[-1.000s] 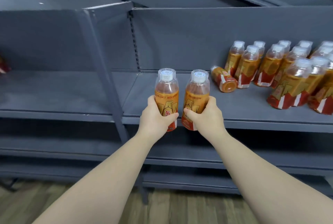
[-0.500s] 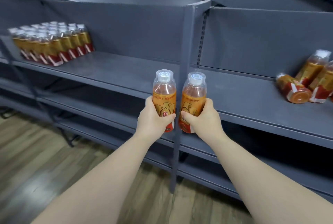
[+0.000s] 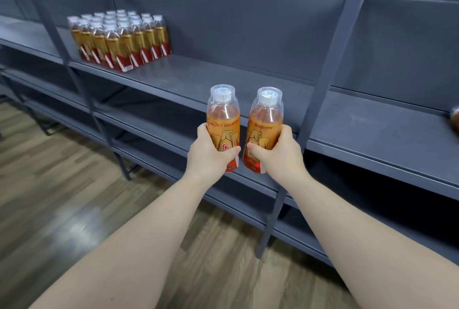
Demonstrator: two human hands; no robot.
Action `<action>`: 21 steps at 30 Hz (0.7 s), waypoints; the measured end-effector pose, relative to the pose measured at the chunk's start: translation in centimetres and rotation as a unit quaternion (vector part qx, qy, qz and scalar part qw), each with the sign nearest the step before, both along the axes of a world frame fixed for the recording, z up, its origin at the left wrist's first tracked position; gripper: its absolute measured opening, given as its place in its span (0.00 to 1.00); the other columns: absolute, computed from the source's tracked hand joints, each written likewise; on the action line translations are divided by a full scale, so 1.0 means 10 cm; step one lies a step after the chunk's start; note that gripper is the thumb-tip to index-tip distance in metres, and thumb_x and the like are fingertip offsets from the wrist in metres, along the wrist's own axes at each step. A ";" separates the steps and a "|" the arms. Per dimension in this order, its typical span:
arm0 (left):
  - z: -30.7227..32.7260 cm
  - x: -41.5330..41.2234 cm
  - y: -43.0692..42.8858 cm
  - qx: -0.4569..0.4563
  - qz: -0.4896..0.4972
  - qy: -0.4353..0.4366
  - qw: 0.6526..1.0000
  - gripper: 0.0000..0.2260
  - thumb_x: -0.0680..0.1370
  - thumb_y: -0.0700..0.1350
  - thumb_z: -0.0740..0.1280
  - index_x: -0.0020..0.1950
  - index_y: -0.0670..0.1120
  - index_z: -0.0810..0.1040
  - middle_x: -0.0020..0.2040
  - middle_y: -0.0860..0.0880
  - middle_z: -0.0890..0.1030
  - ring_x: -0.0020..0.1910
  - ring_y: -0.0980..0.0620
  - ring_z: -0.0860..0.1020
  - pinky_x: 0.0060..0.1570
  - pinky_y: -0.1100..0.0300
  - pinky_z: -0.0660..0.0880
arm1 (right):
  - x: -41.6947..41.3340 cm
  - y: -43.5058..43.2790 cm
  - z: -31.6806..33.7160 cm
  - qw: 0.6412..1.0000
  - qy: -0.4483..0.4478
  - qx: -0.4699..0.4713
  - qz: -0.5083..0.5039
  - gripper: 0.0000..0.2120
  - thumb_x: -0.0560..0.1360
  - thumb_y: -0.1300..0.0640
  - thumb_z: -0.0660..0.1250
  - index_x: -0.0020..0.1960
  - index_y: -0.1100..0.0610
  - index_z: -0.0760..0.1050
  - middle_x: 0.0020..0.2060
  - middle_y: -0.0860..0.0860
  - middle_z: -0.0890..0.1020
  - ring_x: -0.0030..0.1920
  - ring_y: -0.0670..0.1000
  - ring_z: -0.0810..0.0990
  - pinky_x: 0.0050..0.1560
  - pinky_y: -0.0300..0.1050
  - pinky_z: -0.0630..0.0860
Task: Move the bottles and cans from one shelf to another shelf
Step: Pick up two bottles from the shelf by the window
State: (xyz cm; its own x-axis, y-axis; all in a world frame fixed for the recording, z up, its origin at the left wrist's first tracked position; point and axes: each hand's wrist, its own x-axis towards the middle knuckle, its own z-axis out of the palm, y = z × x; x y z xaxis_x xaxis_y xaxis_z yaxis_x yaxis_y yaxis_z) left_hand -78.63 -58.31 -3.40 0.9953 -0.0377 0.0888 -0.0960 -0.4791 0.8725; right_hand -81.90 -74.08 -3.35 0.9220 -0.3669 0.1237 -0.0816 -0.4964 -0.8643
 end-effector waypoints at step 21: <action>0.19 1.77 0.63 -0.010 0.120 -0.002 0.993 0.31 0.73 0.51 0.77 0.69 0.52 0.64 0.57 0.55 0.75 0.56 0.53 0.76 0.53 0.57 0.73 | 2.25 0.55 0.18 0.993 -0.014 0.025 0.118 0.28 0.73 0.46 0.74 0.67 0.49 0.64 0.57 0.44 0.75 0.55 0.48 0.76 0.52 0.44 0.77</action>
